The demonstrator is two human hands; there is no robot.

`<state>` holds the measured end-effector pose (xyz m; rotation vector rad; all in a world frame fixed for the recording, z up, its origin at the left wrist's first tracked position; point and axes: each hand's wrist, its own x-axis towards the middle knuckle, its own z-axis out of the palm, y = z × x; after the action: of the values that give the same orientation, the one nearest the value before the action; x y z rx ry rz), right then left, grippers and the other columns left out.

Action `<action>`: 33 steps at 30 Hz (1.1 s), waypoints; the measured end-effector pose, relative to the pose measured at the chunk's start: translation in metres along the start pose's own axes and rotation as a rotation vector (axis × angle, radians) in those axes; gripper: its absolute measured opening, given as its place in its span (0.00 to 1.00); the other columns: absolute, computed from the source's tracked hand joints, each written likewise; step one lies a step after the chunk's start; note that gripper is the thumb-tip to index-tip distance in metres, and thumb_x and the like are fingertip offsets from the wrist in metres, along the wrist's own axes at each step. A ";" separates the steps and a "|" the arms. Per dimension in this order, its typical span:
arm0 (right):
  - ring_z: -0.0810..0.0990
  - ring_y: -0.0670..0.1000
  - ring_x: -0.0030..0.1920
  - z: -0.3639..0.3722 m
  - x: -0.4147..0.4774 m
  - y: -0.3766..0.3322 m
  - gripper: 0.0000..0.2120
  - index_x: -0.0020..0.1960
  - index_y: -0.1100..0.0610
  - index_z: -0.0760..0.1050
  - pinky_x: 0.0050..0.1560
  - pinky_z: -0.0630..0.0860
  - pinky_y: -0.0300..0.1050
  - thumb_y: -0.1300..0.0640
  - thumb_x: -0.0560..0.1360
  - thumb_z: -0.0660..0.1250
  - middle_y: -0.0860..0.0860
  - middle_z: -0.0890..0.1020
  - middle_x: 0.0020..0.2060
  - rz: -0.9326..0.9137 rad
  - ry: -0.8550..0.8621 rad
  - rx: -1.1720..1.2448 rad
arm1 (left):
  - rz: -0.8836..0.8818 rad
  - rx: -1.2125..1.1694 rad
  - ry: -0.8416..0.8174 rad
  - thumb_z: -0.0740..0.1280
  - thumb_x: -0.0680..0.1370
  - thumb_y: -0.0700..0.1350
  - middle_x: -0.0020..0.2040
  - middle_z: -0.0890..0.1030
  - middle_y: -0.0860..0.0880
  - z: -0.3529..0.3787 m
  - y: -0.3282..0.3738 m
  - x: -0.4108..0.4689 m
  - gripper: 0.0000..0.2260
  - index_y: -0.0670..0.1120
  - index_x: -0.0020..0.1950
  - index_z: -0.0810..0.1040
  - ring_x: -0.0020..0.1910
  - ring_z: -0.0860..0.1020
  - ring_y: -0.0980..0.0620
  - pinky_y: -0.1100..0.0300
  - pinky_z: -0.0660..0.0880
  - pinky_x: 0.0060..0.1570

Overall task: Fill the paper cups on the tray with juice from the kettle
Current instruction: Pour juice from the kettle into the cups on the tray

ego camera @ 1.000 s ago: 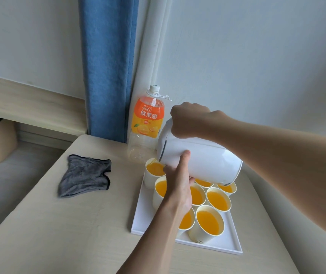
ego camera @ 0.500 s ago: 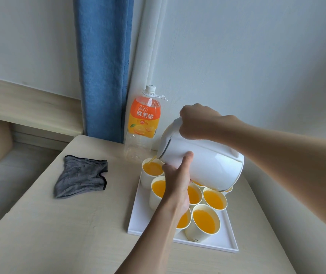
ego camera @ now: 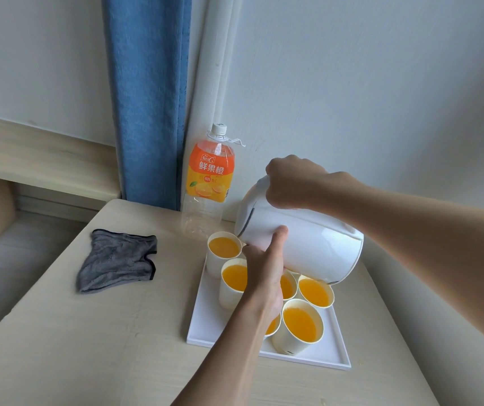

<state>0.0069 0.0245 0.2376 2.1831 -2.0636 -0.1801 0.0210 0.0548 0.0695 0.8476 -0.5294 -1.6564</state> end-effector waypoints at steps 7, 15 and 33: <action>0.70 0.51 0.33 0.002 0.002 -0.004 0.05 0.44 0.58 0.69 0.32 0.66 0.41 0.58 0.77 0.58 0.53 0.70 0.37 -0.033 0.009 -0.048 | -0.025 -0.058 -0.003 0.72 0.80 0.48 0.64 0.79 0.45 0.001 0.000 -0.005 0.25 0.52 0.73 0.66 0.60 0.81 0.46 0.48 0.83 0.57; 0.70 0.51 0.33 0.001 0.002 -0.009 0.03 0.45 0.59 0.71 0.30 0.64 0.40 0.60 0.76 0.59 0.53 0.71 0.37 -0.047 0.008 -0.070 | -0.015 -0.066 -0.002 0.73 0.79 0.49 0.63 0.80 0.46 0.002 0.001 -0.005 0.25 0.53 0.73 0.66 0.61 0.80 0.45 0.42 0.80 0.63; 0.69 0.51 0.31 0.002 0.004 -0.013 0.04 0.41 0.58 0.69 0.29 0.63 0.41 0.60 0.76 0.59 0.53 0.70 0.36 -0.070 0.016 -0.115 | -0.015 -0.108 -0.020 0.72 0.79 0.48 0.64 0.79 0.45 0.002 0.000 -0.005 0.25 0.54 0.74 0.66 0.61 0.80 0.45 0.43 0.80 0.62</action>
<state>0.0196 0.0210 0.2333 2.1821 -1.9198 -0.2801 0.0204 0.0593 0.0719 0.7587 -0.4444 -1.6929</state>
